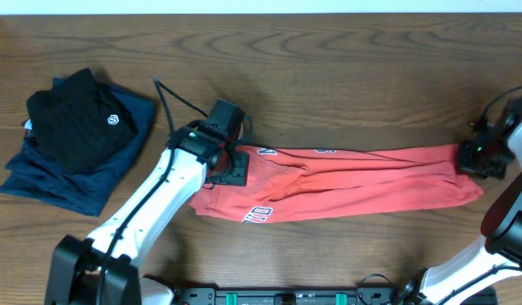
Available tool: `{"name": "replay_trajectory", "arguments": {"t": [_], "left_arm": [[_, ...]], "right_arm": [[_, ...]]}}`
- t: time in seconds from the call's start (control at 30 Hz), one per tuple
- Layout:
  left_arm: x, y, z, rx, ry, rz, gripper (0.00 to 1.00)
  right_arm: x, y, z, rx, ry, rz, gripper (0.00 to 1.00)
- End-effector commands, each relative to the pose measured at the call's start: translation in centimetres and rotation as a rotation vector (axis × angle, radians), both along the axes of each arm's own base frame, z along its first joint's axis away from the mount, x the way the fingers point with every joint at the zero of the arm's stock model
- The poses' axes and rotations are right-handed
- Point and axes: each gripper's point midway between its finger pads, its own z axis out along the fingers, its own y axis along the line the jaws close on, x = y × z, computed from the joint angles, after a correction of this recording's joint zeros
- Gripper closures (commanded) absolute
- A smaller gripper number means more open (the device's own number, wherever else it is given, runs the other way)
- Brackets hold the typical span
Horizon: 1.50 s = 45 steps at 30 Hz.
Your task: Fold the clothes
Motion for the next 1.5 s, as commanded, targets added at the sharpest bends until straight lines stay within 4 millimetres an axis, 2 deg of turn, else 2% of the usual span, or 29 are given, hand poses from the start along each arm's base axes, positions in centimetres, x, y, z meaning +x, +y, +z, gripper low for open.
{"name": "replay_trajectory", "arguments": {"t": [0.0, 0.07, 0.13, 0.23, 0.33, 0.6, 0.77, 0.9, 1.1, 1.27, 1.37, 1.47], "left_arm": [[0.7, 0.6, 1.9, -0.027, -0.051, 0.033, 0.44], [0.8, 0.9, 2.3, -0.032, -0.062, 0.045, 0.44], [0.9, 1.2, 2.6, -0.035, -0.070, 0.053, 0.44], [1.0, 1.2, 2.6, -0.035, -0.072, 0.056, 0.44], [1.0, 1.2, 2.6, -0.036, -0.072, 0.056, 0.44], [1.0, 1.2, 2.6, -0.036, -0.071, 0.056, 0.44], [0.9, 1.2, 2.6, -0.036, -0.070, 0.056, 0.44], [0.9, 1.3, 2.6, -0.035, -0.068, 0.056, 0.44], [0.9, 1.3, 2.6, -0.035, -0.068, 0.056, 0.43], [0.9, 1.3, 2.6, -0.035, -0.068, 0.056, 0.44], [0.9, 1.3, 2.6, -0.034, -0.068, 0.056, 0.44], [0.9, 1.3, 2.6, -0.035, -0.068, 0.056, 0.44]], "right_arm": [[2.1, -4.4, 4.5, -0.142, -0.052, -0.121, 0.99], [3.2, -4.4, 6.8, -0.134, -0.080, -0.124, 0.99], [4.1, -3.6, 8.3, -0.107, -0.100, -0.105, 0.99], [4.8, -1.5, 9.5, -0.080, -0.089, -0.057, 0.99], [5.0, 1.3, 9.8, -0.062, -0.055, 0.010, 0.99], [4.7, 11.0, 9.7, -0.016, 0.062, 0.250, 0.99], [3.5, 16.6, 9.2, -0.006, 0.133, 0.389, 0.99], [2.5, 19.6, 8.2, -0.008, 0.172, 0.440, 0.99], [1.4, 22.6, 6.0, -0.016, 0.188, 0.493, 0.97], [0.8, 25.2, 5.2, 0.040, 0.182, 0.540, 0.77], [0.2, 26.0, 5.3, 0.069, 0.198, 0.595, 0.72], [-0.9, 26.1, 5.5, 0.094, 0.240, 0.641, 0.71]]}}
